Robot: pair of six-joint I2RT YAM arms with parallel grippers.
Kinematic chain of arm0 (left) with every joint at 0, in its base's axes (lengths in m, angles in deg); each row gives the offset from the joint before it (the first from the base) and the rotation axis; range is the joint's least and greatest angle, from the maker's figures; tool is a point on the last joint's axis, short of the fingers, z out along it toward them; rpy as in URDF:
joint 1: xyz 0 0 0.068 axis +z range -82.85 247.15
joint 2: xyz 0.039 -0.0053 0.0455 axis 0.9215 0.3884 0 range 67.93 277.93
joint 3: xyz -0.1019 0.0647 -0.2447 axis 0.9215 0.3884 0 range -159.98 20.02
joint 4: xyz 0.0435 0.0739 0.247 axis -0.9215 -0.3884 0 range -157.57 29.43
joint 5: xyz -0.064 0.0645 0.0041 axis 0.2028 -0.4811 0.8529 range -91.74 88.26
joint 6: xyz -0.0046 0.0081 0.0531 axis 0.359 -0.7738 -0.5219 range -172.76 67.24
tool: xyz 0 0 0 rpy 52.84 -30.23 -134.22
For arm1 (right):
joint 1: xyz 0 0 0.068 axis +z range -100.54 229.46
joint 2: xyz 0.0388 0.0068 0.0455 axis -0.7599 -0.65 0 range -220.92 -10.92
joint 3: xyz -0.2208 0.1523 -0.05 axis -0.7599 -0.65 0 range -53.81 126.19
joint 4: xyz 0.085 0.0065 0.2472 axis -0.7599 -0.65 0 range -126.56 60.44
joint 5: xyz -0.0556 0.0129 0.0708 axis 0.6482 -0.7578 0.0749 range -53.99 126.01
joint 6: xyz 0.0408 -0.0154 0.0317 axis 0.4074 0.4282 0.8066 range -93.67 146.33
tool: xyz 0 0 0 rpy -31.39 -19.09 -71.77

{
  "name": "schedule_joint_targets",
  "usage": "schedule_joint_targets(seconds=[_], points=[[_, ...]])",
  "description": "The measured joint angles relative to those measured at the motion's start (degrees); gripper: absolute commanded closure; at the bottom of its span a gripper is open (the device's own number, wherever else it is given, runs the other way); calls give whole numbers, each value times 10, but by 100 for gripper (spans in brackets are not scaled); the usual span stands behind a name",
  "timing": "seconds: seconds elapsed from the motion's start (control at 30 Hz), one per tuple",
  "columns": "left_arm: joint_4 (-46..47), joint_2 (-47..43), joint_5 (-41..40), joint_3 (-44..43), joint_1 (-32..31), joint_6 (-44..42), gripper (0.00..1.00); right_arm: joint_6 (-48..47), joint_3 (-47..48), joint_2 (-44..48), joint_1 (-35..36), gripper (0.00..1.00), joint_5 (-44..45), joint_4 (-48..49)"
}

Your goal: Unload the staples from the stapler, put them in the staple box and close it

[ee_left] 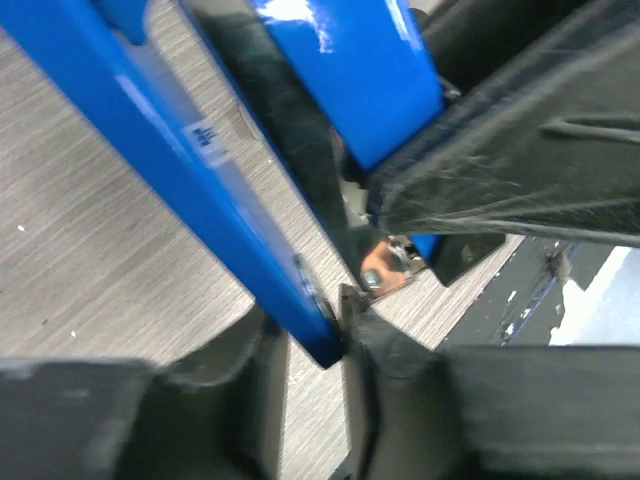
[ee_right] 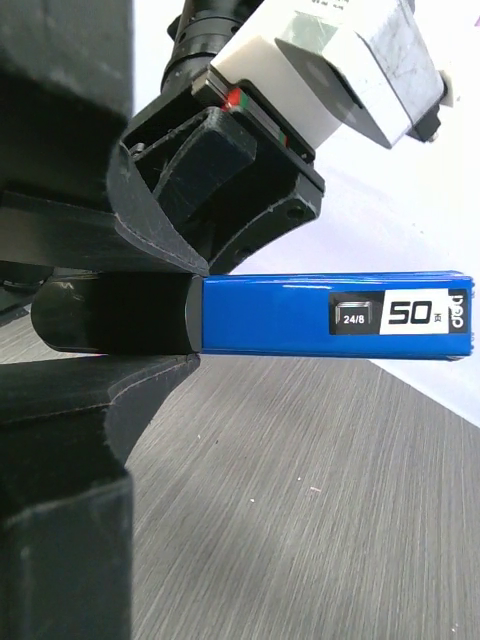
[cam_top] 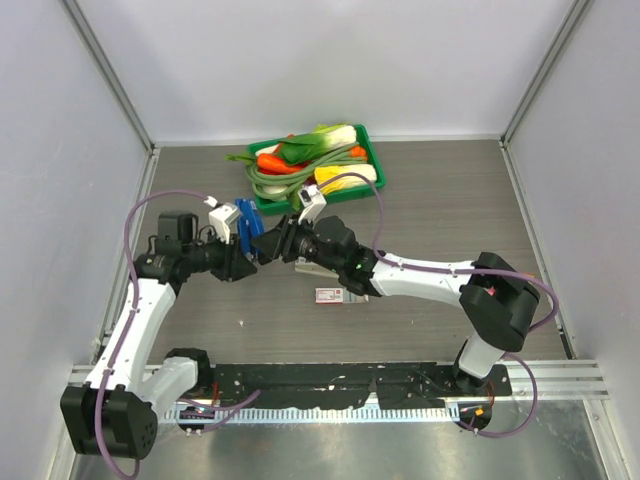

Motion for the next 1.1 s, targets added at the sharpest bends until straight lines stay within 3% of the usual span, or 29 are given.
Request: schedule_joint_targets(seconds=[0.07, 0.2, 0.7, 1.1], points=[[-3, -3, 1, 0, -3, -8, 93, 1, 0, -2, 0, 99, -2, 0], [-2, -11, -44, 0, -4, -26, 100, -2, -1, -2, -1, 99, -17, -10], [8, -43, -172, 64, -32, -127, 100, -23, -52, 16, -17, 99, -100, -45], [40, -79, -272, 131, -90, -266, 100, -96, -121, 94, -34, 99, -180, -135]])
